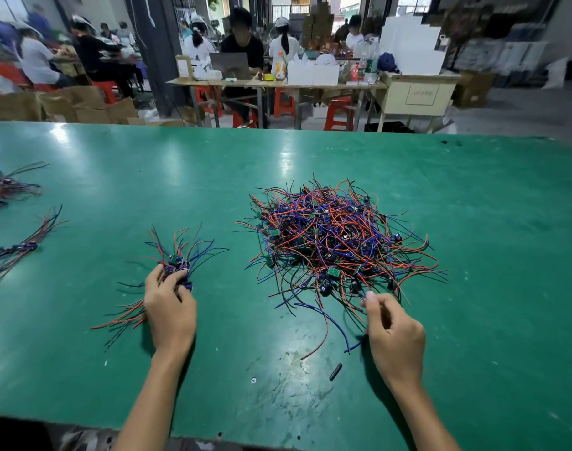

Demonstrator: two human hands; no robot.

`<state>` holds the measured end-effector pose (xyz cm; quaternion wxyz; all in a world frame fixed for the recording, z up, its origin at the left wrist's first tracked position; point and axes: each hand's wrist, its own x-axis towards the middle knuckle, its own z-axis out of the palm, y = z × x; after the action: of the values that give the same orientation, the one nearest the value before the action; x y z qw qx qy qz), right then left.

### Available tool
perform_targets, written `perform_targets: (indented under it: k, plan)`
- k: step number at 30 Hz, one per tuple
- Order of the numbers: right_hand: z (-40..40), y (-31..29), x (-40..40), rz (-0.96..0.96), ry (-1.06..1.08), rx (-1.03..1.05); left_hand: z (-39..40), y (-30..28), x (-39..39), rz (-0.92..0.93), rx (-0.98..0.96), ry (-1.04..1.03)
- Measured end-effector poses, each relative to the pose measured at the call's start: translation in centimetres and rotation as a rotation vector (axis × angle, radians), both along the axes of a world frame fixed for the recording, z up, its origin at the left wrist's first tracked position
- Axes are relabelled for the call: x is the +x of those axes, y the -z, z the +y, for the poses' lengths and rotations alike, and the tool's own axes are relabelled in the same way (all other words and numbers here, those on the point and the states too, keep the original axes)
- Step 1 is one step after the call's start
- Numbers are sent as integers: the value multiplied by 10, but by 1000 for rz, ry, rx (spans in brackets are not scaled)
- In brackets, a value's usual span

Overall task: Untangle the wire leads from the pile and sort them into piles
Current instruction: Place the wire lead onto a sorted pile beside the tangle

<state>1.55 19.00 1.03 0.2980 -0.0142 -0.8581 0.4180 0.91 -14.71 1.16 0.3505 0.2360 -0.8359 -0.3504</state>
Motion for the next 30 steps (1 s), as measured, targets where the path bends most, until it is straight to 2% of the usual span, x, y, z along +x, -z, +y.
perform_targets:
  k: [2,4,7,9,13,15,17,19,22,26,28,30]
  plan:
    - [-3,0,2,83,-37,73,26,-4,7,137,-109,32]
    - [-7,3,5,233,-129,220,64,-12,12,192,-245,270]
    - [-9,7,6,372,-218,313,122,-17,12,18,-237,790]
    - [-6,7,8,403,-210,304,154,-11,7,-109,-89,927]
    - [-9,6,13,513,-337,346,191,2,-8,-115,335,902]
    - [-12,5,15,533,-435,374,197,4,-16,-85,315,818]
    - [-11,4,17,480,-504,360,197,5,-19,-62,376,796]
    - [-7,3,18,382,-526,280,195,2,-17,-43,626,803]
    - [-4,-2,16,265,-378,205,184,-4,-11,21,1033,793]
    - [-8,-3,8,66,-152,218,164,-14,-7,87,1346,813]
    - [-6,-3,8,18,-132,200,159,-16,-6,111,1469,812]
    - [-5,-3,8,4,-133,199,157,-17,-5,104,1513,802]
